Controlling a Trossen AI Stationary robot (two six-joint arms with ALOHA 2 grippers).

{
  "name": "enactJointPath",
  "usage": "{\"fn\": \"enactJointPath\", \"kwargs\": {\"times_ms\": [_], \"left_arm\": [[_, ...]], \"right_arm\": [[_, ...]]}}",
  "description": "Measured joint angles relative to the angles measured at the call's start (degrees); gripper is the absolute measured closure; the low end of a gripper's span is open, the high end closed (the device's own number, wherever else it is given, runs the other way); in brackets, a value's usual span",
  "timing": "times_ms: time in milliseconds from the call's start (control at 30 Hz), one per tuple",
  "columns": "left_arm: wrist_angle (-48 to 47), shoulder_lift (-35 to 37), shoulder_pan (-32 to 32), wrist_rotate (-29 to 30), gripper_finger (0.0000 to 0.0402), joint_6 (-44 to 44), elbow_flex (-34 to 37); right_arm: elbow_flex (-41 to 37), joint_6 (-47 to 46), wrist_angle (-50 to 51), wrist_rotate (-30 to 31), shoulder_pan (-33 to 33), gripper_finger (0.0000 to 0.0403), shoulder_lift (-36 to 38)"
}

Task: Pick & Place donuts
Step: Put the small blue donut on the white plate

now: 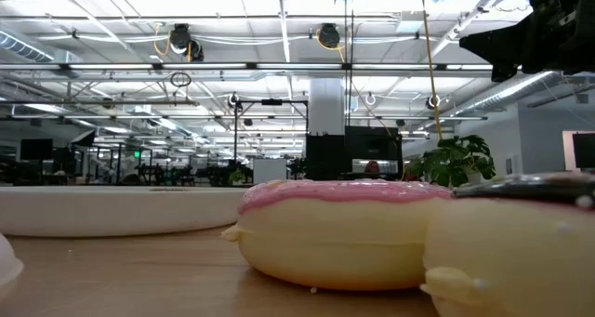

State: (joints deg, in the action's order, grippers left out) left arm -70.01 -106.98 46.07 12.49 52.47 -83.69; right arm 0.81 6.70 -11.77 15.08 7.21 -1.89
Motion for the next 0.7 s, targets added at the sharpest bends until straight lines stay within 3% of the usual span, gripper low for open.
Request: {"fn": "enactJointPath", "kwargs": {"times_ms": [233,400,700], "left_arm": [[-3.68,0.05,-5.85,0.06,0.0395,-7.24,-1.06],[-3.47,0.07,-9.44,0.06,0.0377,-12.94,-1.08],[-2.6,0.11,-11.54,0.06,0.0388,-15.45,-1.15]], "right_arm": [[0.01,0.0,-0.02,0.03,0.01,0.0403,0.0],[0.0,0.08,-0.01,0.04,0.0,0.0403,-0.01],[0.0,0.23,0.0,0.04,0.01,0.0403,-0.02]]}}
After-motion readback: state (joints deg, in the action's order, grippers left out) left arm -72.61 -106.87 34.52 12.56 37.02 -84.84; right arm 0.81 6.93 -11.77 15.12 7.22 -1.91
